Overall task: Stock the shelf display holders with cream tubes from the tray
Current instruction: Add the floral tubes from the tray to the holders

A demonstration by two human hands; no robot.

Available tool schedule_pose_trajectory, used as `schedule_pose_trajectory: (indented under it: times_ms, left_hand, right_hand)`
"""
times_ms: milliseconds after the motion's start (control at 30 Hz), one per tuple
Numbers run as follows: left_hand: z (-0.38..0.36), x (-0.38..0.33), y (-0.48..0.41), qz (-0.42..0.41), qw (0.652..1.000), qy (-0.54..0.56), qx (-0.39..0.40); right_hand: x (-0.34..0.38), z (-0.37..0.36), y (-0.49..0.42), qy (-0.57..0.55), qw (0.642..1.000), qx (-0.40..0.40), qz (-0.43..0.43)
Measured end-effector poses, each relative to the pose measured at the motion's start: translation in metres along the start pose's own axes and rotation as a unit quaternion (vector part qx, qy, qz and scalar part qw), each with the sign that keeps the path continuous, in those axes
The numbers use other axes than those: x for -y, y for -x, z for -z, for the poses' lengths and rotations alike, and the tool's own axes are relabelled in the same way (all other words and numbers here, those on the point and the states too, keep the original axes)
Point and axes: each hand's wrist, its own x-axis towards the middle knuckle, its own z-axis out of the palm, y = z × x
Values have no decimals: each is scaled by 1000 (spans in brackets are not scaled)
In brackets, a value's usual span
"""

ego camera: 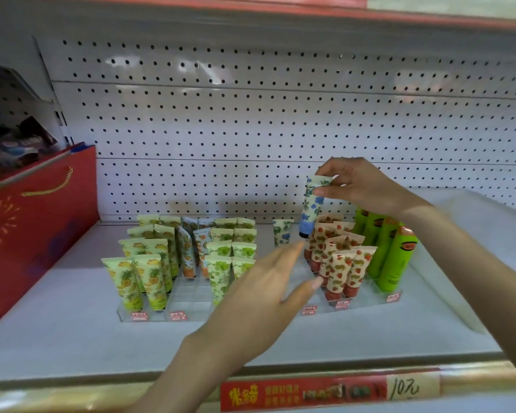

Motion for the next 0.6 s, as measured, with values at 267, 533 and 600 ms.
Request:
schedule_pose_trajectory:
  times_ms: [267,533,600]
  left_hand:
    - [-32,-8,4,-30,996,-87,4]
    - [-85,21,-11,-38,981,-184,-39]
    - [-92,26,-14,-44,974,-211,-65]
  right_hand:
    - [-27,-12,-19,74,996,48,-30]
    - [-41,-26,-28,102,989,107,-9]
    - [-43,-28,-30,117,987,112,-13]
